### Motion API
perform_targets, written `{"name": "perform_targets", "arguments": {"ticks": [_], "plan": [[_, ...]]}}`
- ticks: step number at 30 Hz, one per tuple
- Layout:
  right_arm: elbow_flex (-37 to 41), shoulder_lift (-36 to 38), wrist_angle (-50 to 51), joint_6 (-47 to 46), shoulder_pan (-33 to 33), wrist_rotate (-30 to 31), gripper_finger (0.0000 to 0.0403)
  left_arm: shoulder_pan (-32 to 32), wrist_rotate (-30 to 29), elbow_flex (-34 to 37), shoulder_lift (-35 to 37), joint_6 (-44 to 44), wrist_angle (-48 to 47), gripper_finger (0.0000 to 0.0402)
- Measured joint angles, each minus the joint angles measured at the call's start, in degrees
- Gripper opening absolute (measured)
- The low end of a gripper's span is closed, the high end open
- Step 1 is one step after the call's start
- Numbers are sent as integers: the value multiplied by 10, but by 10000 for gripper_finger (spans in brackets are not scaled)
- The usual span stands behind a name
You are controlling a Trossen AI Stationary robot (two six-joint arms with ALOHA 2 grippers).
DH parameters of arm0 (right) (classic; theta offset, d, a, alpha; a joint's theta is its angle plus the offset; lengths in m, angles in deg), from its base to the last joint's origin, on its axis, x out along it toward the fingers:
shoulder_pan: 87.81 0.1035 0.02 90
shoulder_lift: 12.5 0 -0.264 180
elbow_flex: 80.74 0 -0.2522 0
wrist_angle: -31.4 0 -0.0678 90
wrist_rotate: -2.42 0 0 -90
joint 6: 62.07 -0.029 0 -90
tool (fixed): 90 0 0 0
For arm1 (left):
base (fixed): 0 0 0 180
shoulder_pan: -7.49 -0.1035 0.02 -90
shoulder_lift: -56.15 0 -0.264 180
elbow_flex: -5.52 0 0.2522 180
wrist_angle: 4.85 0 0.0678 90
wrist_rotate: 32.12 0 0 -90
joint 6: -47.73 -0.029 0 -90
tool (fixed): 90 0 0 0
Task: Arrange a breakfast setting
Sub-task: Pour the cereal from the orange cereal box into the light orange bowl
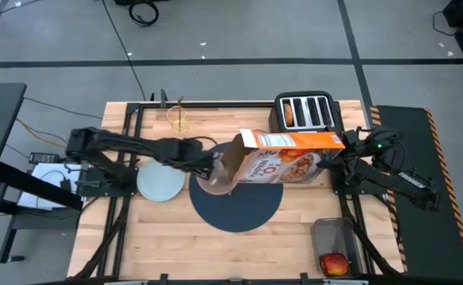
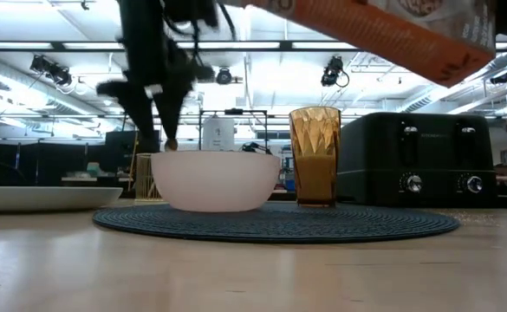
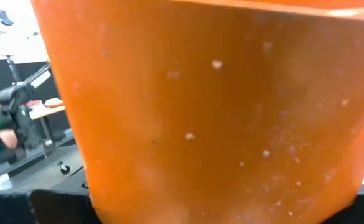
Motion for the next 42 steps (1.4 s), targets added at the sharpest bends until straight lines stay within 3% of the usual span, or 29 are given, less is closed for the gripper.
{"name": "perform_targets", "arguments": {"ticks": [4,9,14,20,32,42], "plan": [[0,-2,25,0,0,11,293,42,-58,0,92,26,-41,216],[0,-30,26,6,2,30,293,124,-188,0,164,26,-21,217],[0,-84,11,22,21,53,293,200,-301,0,181,26,2,217],[-8,-143,15,45,56,93,293,250,-368,0,176,38,8,212],[-90,-218,123,114,156,220,293,278,-377,0,133,28,20,206],[-118,-272,126,116,217,284,293,274,-377,0,88,41,28,206]]}}
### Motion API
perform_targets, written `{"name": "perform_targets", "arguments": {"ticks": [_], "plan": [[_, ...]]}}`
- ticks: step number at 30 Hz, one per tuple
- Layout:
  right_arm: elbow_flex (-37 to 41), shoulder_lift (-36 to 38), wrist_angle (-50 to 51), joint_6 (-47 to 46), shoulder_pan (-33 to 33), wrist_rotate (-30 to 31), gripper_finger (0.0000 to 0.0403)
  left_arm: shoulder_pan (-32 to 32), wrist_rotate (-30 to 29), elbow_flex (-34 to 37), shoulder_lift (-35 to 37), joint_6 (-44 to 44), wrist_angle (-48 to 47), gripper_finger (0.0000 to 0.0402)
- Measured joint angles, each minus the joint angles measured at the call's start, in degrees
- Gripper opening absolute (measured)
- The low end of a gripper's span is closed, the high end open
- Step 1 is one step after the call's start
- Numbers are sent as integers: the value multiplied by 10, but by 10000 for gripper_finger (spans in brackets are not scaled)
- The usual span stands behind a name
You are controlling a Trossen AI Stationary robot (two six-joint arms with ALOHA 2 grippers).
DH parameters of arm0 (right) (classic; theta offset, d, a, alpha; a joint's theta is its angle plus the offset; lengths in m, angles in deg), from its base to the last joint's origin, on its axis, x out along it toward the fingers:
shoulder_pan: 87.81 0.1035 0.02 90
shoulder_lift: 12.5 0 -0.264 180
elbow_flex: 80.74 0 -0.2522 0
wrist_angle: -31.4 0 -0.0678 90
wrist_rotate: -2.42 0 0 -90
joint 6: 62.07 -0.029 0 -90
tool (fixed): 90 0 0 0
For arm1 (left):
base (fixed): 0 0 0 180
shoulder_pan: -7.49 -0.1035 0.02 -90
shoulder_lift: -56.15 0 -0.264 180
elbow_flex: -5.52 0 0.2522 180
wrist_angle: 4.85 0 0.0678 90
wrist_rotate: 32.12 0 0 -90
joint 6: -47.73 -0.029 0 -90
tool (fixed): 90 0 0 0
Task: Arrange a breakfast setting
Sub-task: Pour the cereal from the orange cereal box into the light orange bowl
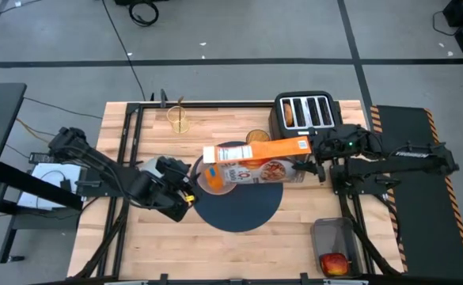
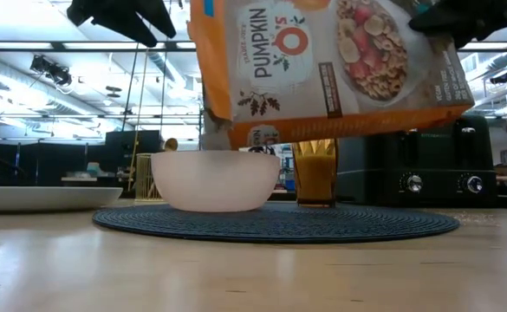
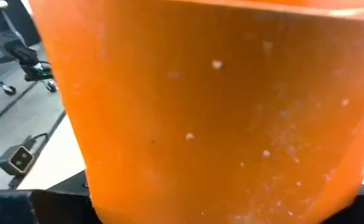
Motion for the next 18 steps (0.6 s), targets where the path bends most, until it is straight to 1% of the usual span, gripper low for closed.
{"name": "perform_targets", "arguments": {"ticks": [3,10,15,18], "plan": [[-7,-12,6,2,6,17,293,0,0,0,-5,1,1,206],[-31,-33,28,3,14,34,293,0,2,0,-5,1,4,206],[-46,-32,41,2,14,47,293,0,16,0,-5,5,3,206],[-59,-32,58,2,13,49,293,0,35,0,-5,12,1,206]]}}
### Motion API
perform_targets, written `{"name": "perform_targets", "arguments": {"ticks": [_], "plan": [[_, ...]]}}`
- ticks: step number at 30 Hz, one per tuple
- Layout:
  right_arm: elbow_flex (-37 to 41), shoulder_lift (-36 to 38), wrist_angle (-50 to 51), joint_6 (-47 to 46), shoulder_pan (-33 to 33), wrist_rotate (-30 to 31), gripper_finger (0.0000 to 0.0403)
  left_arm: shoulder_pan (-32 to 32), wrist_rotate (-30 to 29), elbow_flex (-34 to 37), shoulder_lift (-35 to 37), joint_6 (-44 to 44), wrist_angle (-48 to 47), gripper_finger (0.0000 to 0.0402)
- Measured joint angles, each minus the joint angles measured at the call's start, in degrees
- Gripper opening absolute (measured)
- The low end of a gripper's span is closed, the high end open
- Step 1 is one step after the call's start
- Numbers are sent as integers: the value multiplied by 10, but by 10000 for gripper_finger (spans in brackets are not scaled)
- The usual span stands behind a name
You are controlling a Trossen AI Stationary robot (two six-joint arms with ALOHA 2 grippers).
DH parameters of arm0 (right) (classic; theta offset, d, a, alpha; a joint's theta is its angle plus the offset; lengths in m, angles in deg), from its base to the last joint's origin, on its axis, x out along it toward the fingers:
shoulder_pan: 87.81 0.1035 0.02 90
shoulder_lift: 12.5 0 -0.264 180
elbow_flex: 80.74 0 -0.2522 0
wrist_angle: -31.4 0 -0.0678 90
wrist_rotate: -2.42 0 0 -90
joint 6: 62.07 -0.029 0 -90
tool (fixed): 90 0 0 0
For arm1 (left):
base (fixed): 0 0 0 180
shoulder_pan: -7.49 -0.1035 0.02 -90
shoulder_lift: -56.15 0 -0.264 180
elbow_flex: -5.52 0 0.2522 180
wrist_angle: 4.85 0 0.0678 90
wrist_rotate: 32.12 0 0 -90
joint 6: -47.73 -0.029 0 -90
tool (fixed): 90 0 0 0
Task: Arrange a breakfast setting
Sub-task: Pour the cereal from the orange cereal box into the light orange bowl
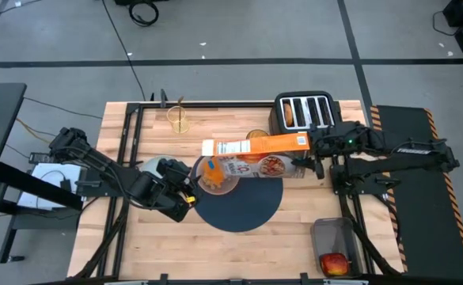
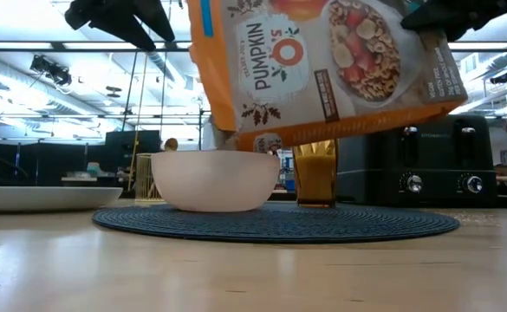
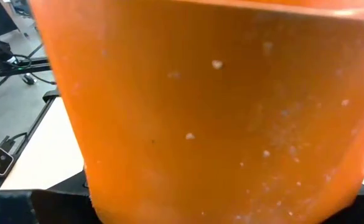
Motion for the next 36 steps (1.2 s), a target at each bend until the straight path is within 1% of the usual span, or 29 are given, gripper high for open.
{"name": "perform_targets", "arguments": {"ticks": [3,12,21,26,36], "plan": [[-4,0,4,-2,0,0,293,0,15,0,0,0,0,206],[-6,-2,22,0,0,5,293,0,16,0,-1,2,-2,206],[-6,11,21,-9,0,-25,292,0,16,0,-1,3,-12,206],[-6,12,39,-9,0,-23,292,0,16,0,-1,3,-13,206],[-6,14,38,-10,0,-37,292,0,17,0,-1,3,-12,206]]}}
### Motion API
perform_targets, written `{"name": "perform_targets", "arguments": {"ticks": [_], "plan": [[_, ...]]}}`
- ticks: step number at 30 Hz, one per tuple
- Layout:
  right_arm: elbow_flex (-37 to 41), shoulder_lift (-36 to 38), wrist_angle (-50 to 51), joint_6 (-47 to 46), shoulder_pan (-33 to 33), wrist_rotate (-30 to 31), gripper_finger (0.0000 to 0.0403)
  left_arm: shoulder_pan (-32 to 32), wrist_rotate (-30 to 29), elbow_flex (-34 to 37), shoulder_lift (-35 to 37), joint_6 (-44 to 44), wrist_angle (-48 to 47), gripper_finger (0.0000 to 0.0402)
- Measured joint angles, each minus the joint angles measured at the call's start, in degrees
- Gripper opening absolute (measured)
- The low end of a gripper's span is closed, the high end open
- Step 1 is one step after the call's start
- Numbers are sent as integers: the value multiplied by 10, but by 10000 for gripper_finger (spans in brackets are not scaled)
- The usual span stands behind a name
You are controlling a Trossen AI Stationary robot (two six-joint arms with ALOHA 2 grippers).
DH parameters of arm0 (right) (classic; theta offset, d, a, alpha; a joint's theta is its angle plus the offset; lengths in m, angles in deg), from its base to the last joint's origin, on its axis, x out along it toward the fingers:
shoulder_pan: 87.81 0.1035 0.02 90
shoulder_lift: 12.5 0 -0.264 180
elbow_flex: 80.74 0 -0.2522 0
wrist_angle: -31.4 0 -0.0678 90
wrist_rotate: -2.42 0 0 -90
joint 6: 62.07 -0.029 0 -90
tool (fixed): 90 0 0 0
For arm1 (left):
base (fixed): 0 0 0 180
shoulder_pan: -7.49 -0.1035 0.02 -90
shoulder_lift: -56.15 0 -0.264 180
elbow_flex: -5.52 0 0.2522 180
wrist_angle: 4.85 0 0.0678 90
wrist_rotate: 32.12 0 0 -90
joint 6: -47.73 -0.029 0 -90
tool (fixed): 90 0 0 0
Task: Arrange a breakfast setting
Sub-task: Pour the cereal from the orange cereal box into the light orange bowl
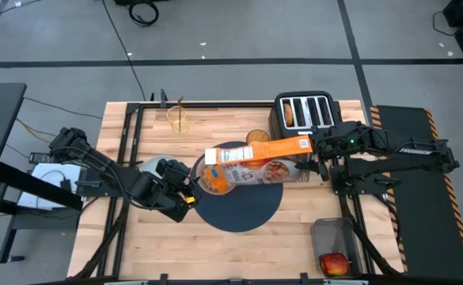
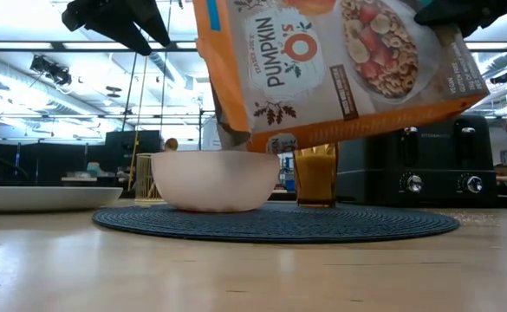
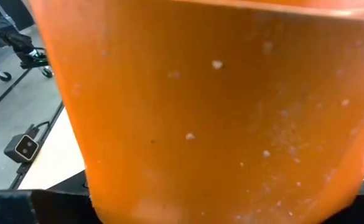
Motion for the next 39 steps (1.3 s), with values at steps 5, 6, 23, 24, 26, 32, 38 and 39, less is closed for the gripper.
{"name": "perform_targets", "arguments": {"ticks": [5,6,23,24,26,32,38,39], "plan": [[0,1,1,1,0,1,292,0,0,0,0,0,0,206],[0,2,2,1,0,2,292,0,0,0,0,0,0,206],[-13,2,16,33,1,-14,292,0,3,0,0,0,1,206],[-13,2,10,44,3,-15,292,0,5,0,0,0,1,206],[-13,1,0,66,8,-15,292,0,6,0,0,0,1,206],[-31,-30,21,113,26,-4,292,0,14,0,0,0,4,206],[-51,-61,23,126,42,37,292,0,14,0,0,0,5,206],[-52,-63,23,126,44,47,292,0,14,0,0,0,5,206]]}}
